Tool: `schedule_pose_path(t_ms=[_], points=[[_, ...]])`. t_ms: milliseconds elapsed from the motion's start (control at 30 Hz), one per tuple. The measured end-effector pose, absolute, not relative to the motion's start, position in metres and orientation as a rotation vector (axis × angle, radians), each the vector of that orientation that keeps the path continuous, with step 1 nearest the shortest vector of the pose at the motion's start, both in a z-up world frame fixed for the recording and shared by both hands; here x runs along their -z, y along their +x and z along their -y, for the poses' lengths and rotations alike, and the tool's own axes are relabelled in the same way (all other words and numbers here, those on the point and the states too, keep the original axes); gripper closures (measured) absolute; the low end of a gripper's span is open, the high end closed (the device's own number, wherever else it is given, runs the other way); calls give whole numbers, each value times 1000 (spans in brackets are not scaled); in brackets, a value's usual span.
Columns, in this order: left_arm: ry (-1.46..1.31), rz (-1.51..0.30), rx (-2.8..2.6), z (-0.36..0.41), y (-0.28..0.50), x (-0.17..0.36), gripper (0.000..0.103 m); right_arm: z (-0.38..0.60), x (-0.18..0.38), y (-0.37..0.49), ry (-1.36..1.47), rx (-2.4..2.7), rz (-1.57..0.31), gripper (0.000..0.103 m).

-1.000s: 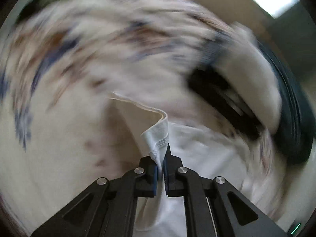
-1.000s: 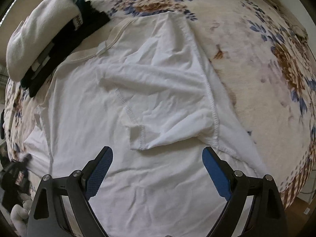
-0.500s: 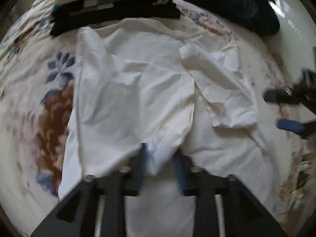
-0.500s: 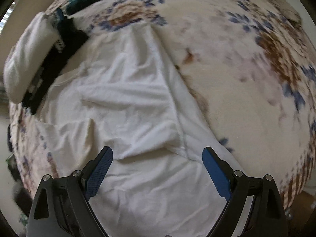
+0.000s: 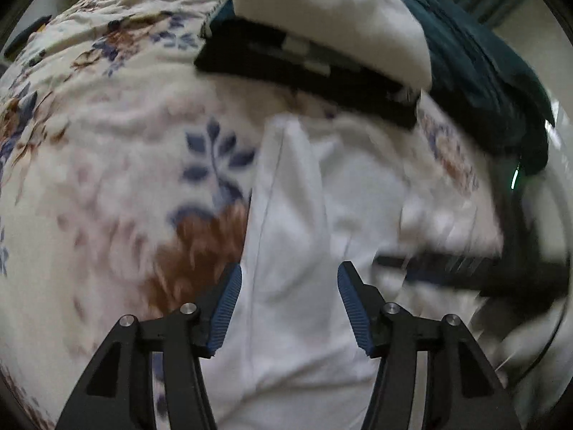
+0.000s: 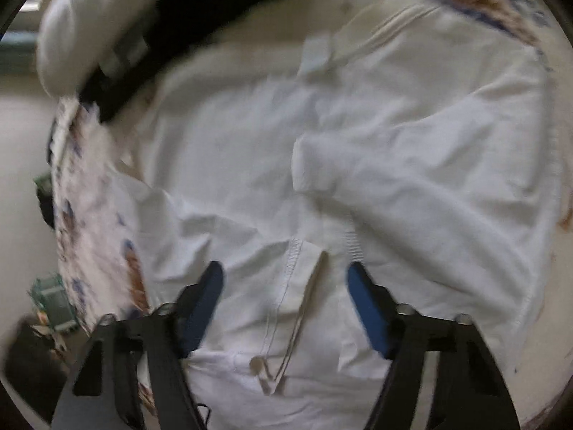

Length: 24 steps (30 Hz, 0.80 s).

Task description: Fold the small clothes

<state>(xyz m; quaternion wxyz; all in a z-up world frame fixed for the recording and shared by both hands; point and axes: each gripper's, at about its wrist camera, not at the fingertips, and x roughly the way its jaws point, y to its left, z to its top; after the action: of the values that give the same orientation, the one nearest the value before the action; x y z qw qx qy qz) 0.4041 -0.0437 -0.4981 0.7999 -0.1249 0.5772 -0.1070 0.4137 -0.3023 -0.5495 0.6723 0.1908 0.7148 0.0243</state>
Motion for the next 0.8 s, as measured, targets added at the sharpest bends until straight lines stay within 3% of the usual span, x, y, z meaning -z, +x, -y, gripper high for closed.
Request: schedule_pose_path(t_ms=[33,67,100,367,533,633,700,800], points=[[-262,-1232,217,43,410,494,50,298,546,413,387,-35,-1581,67],[-258,-1223,215,42,415,491,50,295,542,413,355,-22,-1562,95],[-255,-1211,214,42,421,488,50,293,537,413,334,-10,-1543,96],[-198,-1209,185,39,467,501,50,294,481,416,232,66,-1316,98],[-148,-1254,171,46,494,528,50,303,500,446,255,65,-1404,97],[-132,-1274,169,46,501,536,50,315,495,441,312,99,-1402,88],[-111,-1279,159,46,504,542,50,321,487,427,361,94,-1382,71],[-108,-1299,160,45,507,549,50,309,489,404,373,24,-1415,71]])
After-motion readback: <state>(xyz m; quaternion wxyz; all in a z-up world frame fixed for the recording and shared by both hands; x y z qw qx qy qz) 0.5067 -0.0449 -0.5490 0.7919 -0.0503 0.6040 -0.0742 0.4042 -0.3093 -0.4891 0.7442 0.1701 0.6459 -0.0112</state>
